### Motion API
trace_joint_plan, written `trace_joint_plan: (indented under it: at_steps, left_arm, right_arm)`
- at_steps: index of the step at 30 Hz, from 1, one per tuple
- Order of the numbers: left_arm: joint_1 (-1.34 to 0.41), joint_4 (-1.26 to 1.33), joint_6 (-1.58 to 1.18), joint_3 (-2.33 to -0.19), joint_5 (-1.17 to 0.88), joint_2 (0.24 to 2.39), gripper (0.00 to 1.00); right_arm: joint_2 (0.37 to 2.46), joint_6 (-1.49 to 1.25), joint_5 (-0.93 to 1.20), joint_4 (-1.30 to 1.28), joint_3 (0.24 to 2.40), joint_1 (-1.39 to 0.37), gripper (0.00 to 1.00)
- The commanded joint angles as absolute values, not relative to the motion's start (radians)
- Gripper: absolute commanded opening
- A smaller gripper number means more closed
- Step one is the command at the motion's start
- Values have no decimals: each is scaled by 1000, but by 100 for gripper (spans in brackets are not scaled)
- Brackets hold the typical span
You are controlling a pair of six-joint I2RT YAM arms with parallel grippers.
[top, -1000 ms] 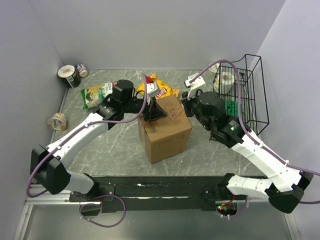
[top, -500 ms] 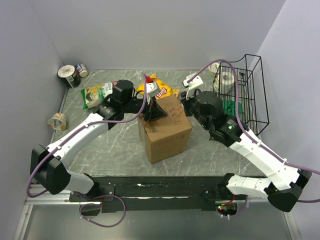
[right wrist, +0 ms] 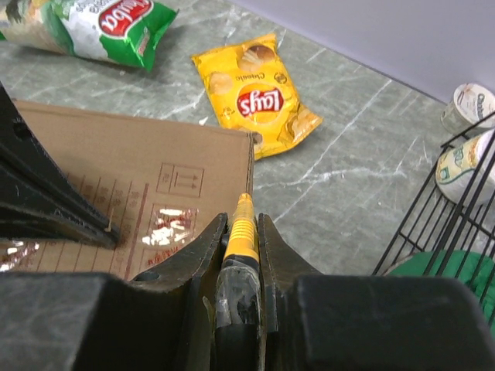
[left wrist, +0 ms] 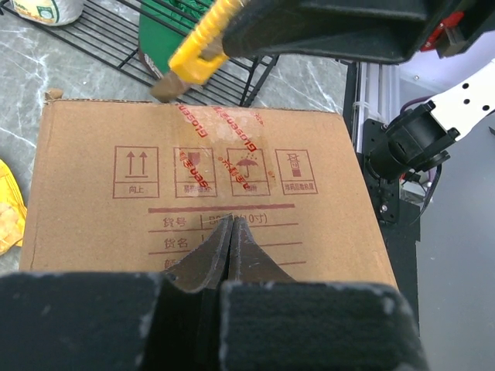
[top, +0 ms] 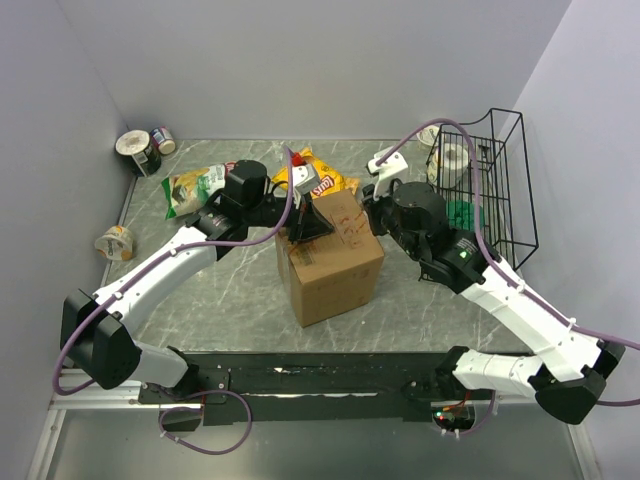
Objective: Unpack the express box
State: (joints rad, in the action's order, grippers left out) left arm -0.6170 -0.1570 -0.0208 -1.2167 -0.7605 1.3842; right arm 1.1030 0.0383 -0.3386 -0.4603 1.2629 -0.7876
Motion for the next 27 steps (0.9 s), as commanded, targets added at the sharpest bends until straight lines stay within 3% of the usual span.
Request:
trace_joint_plan:
  at_steps: [1, 19, 27]
  left_arm:
    - [-623, -190, -32, -1186, -707, 1385, 1]
    - [-640, -195, -41, -1150, -583, 1391, 1]
    - [-643, -206, -40, -1154, -563, 1385, 1]
  right_arm:
    - [1101, -43, -308, -552, 1313, -795, 0]
    - [1141, -129, -201, -814, 1456, -793, 0]
    - [1181, -140, -201, -810, 1483, -795, 0]
